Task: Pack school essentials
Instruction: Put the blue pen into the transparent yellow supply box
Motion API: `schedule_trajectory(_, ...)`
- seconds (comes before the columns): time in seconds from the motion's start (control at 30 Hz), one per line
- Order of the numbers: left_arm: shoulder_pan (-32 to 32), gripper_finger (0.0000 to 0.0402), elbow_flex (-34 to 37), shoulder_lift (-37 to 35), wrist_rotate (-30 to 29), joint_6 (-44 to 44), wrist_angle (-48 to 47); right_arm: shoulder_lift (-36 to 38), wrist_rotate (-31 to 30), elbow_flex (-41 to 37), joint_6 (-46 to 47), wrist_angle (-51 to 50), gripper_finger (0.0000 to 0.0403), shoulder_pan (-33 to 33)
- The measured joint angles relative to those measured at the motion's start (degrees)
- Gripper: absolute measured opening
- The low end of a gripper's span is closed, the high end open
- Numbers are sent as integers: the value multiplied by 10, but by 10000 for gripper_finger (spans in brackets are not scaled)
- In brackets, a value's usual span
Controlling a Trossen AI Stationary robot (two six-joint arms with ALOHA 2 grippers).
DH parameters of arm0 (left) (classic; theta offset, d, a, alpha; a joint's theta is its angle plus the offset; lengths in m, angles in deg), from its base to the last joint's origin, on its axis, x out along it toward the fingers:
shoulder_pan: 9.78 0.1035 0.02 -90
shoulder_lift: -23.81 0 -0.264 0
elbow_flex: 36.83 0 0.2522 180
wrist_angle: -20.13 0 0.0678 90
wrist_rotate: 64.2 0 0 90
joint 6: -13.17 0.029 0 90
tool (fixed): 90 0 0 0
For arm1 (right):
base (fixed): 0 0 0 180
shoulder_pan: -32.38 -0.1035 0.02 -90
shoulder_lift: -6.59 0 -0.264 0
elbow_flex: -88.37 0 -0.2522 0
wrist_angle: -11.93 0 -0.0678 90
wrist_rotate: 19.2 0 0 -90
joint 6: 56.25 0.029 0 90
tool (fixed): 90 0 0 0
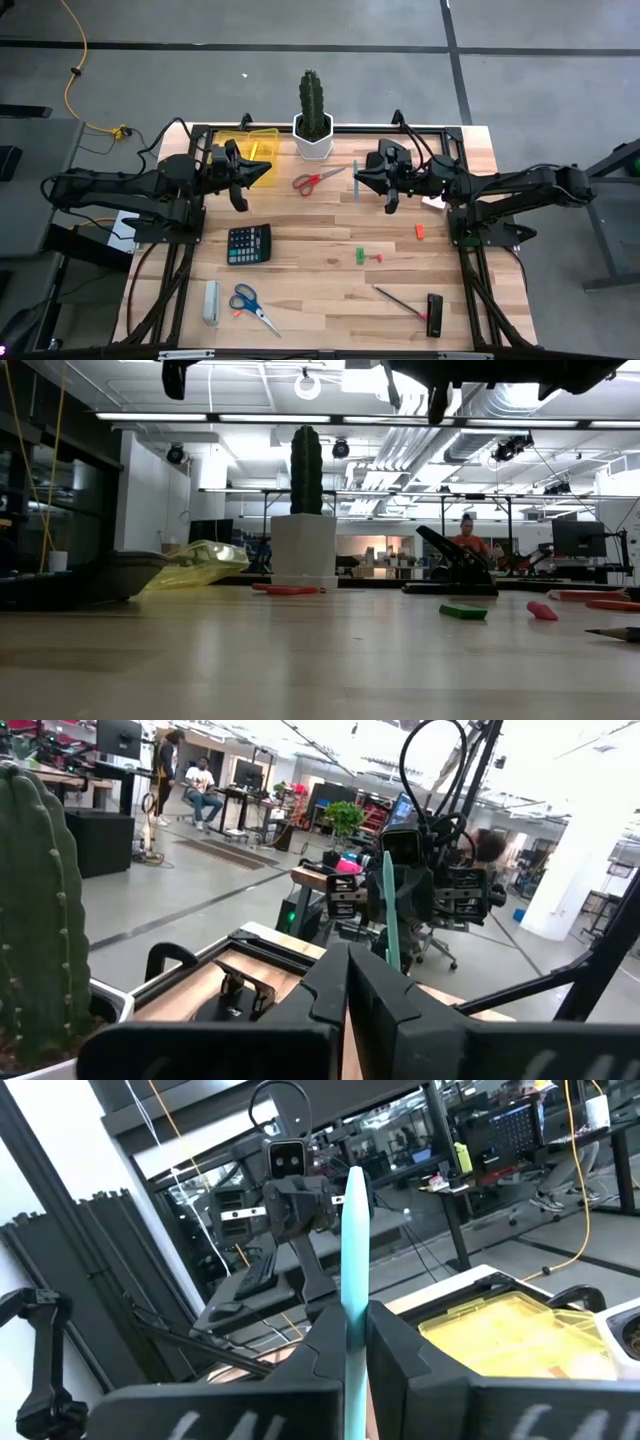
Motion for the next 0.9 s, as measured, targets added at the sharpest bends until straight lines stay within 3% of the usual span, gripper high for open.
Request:
schedule_trajectory(0.13, 0, 34, 0, 54, 23, -24, 23, -18, -8, 4, 0, -1, 0, 0)
schedule_trajectory(0.27, 0, 91, -23, 134, 69, -45, 46, -61, -5, 40, -7, 0, 0, 0)
schedule_trajectory(0.53, 0, 196, -104, 285, 125, -59, 93, -162, 73, 130, -33, -3, 0, -1)
schedule_trajectory(0.7, 0, 216, -141, 333, 137, -59, 95, -188, 75, 162, -44, -3, 0, -1)
schedule_trajectory(0.9, 0, 207, -159, 347, 136, -43, 96, -194, 91, 183, -49, -2, 0, 0)
